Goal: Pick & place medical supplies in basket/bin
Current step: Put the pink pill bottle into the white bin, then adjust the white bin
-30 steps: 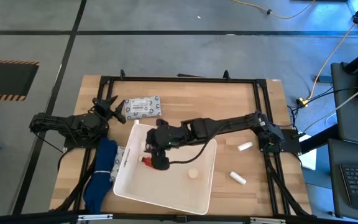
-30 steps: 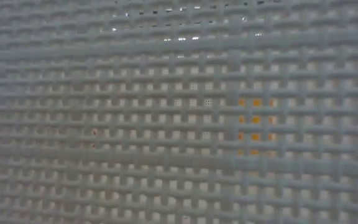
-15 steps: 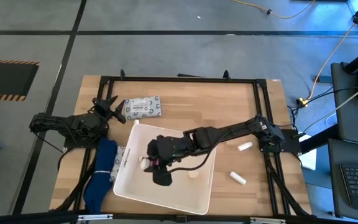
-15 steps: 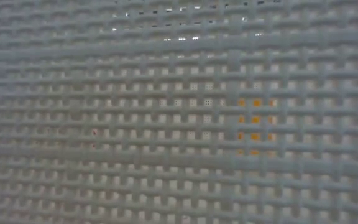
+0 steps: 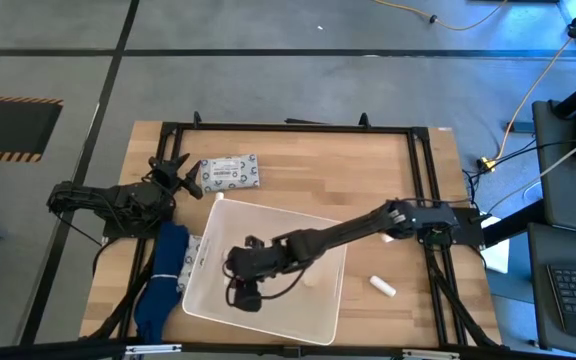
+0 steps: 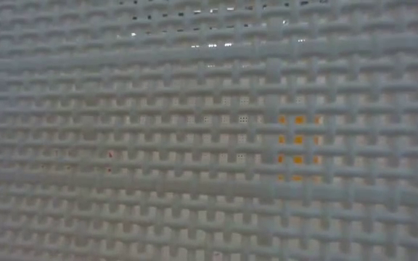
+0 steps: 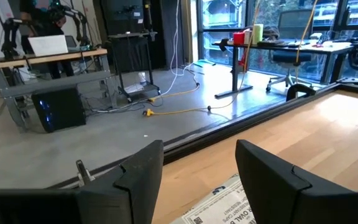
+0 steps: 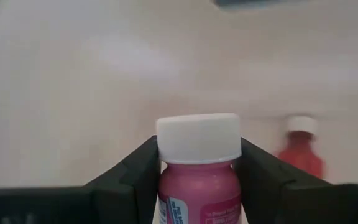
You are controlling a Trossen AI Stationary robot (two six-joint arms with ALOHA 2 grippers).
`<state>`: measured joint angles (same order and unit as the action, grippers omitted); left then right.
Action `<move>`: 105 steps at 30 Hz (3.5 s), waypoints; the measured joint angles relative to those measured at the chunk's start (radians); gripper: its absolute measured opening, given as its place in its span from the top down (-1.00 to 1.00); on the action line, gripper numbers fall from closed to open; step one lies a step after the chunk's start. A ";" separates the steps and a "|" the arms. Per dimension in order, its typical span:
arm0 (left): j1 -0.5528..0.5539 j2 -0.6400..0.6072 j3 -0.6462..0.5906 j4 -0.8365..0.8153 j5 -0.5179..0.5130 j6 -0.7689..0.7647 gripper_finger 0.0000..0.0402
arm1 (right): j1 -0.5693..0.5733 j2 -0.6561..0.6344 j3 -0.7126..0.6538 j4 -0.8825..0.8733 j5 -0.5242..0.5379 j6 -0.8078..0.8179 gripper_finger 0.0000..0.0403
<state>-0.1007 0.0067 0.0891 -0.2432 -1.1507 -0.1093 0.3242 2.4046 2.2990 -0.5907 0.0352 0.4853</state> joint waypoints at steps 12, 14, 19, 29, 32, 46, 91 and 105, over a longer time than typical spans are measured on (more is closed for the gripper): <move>-0.002 0.000 0.000 0.001 0.053 -0.026 0.01 | -0.063 0.124 0.000 -0.026 0.056 -0.125 0.16; -0.002 0.000 0.000 0.001 0.053 -0.026 0.01 | -0.070 0.133 0.000 -0.032 0.055 -0.127 0.16; -0.002 0.000 0.000 0.002 0.053 -0.024 0.01 | -0.078 0.140 0.000 -0.036 0.053 -0.129 0.09; -0.002 0.000 0.000 0.002 0.053 0.026 0.01 | -0.095 0.140 0.000 -0.033 0.050 -0.127 -0.10; -0.002 0.000 0.000 0.002 0.053 0.026 0.01 | -0.099 0.140 0.000 -0.029 0.049 -0.127 -0.21; -0.002 0.000 0.000 0.002 0.053 0.027 0.01 | -0.098 0.046 0.050 -0.063 -0.089 -0.154 -0.42; -0.002 0.026 0.001 0.004 0.420 0.080 0.01 | -0.088 -0.280 -0.008 -0.980 0.068 -0.045 -0.42; -0.002 0.026 0.001 0.004 0.420 0.079 0.01 | -0.148 -0.280 -0.008 -0.980 0.138 -0.080 -0.42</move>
<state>-0.1028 0.0326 0.0902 -0.2390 -0.7306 -0.0303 0.1758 2.1246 2.2913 -1.5703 0.1727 0.4052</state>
